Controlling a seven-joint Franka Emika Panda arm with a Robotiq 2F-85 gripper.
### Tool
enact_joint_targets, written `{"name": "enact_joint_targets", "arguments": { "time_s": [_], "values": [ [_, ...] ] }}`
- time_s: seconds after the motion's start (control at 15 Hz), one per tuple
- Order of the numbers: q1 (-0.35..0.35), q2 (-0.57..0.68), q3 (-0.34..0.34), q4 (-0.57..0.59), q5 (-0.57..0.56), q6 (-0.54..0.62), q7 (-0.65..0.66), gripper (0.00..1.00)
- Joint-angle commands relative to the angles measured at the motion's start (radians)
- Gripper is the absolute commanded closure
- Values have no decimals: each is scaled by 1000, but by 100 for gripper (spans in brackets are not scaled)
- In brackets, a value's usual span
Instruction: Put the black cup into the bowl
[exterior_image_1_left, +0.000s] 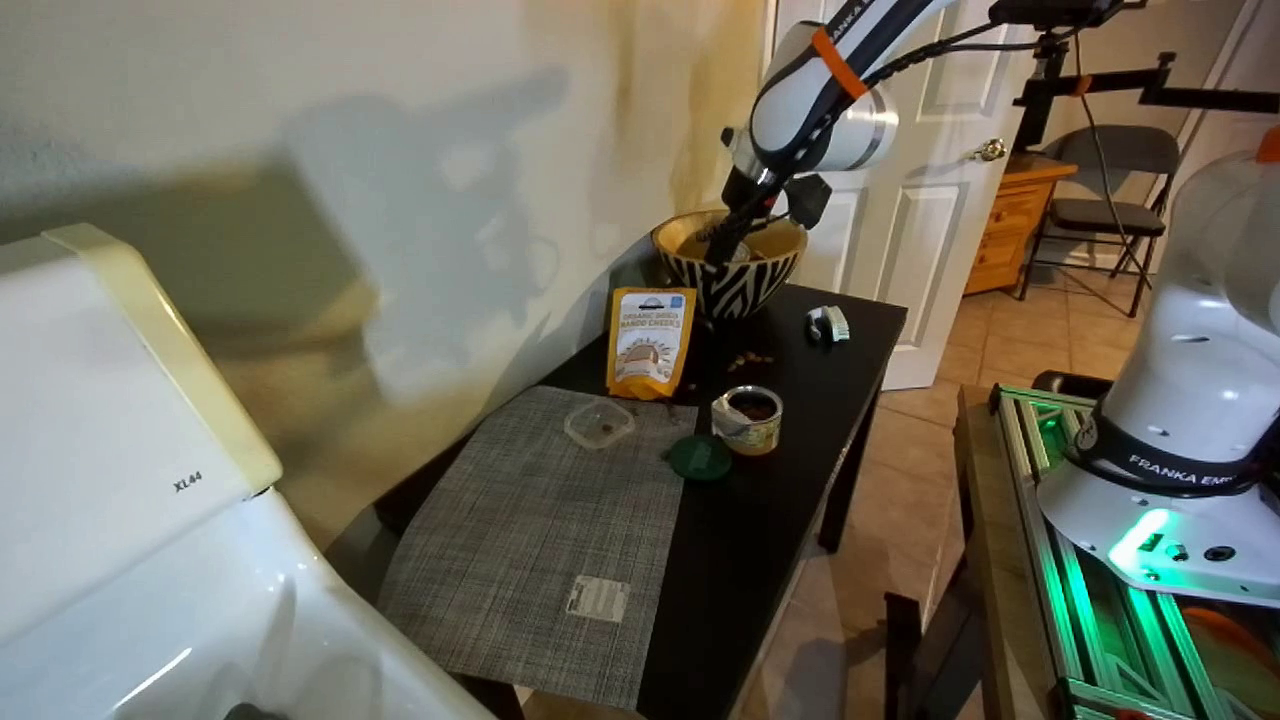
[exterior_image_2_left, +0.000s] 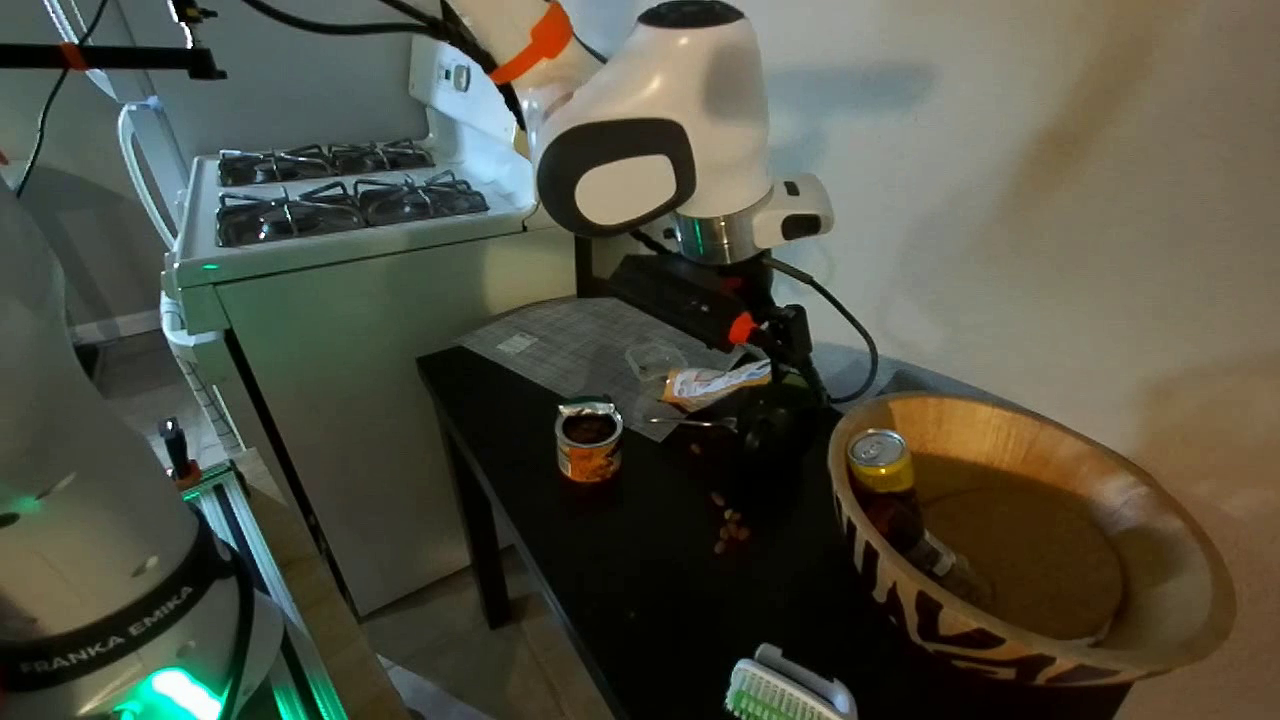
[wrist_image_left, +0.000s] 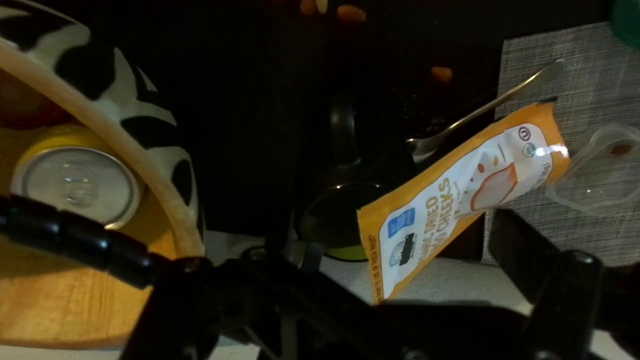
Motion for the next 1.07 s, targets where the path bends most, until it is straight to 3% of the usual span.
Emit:
{"name": "enact_joint_targets", "arguments": {
  "time_s": [0.0,0.27,0.6,0.73,0.8,0.87,1.0],
  "values": [
    [30,157,29,33,31,174,66,0],
    [43,264,6,92,7,203,130,0],
    [31,251,15,94,5,186,104,0],
    [58,275,-35,98,-43,194,113,0],
    [-14,262,11,87,-171,182,201,0],
    [27,232,-21,81,-88,108,101,0],
    [-17,173,6,63,-94,9,49,0]
  ]
}}
